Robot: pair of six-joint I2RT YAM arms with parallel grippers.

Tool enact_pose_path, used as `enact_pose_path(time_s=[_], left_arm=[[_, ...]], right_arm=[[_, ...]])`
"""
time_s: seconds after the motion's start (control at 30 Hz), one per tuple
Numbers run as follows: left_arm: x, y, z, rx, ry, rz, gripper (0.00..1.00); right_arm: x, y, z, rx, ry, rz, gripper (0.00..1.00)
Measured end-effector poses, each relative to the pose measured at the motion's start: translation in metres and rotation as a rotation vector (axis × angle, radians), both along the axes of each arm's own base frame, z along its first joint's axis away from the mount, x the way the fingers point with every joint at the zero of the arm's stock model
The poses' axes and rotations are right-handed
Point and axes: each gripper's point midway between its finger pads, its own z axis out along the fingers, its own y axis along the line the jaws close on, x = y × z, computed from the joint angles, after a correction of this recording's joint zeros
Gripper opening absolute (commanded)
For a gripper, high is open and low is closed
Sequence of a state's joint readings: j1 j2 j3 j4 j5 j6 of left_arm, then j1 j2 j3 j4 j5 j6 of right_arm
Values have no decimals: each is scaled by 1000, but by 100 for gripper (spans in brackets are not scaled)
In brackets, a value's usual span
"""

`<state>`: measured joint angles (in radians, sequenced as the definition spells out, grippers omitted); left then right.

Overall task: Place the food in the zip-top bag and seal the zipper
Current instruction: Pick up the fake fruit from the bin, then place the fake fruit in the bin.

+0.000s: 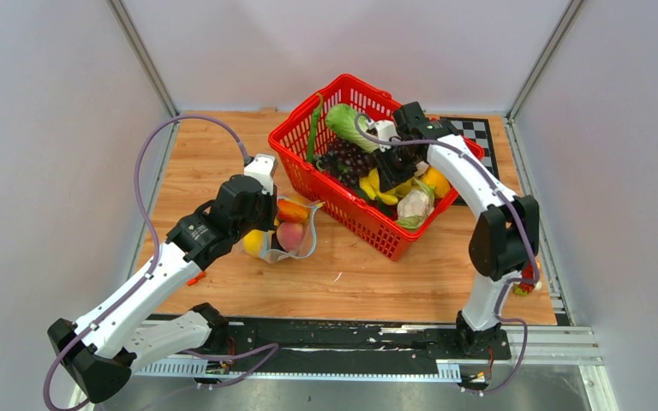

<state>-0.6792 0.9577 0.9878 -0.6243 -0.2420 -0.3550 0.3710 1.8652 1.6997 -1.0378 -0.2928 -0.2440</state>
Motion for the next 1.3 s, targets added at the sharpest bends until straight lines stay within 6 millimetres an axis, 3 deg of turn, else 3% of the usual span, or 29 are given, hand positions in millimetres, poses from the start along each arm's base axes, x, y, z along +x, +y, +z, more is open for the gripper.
enact_pose_path(time_s=[0.27, 0.4, 0.73, 0.9, 1.17, 1.3], left_arm=[[0, 0, 0, 1, 1, 0, 0], [0, 0, -1, 2, 2, -1, 0], [1, -1, -5, 5, 7, -1, 0], [1, -2, -7, 3, 10, -3, 0], [2, -4, -9, 2, 17, -7, 0], [2, -5, -10, 3, 20, -8, 0]], right_arm=[[-23, -10, 78, 71, -212, 12, 0], [-31, -12, 99, 102, -278, 15, 0], [-4, -27, 74, 43, -296, -106, 0], [-7, 7, 75, 184, -243, -17, 3], [-1, 95, 78, 211, -245, 221, 3], [-11, 119, 79, 277, -238, 329, 5]])
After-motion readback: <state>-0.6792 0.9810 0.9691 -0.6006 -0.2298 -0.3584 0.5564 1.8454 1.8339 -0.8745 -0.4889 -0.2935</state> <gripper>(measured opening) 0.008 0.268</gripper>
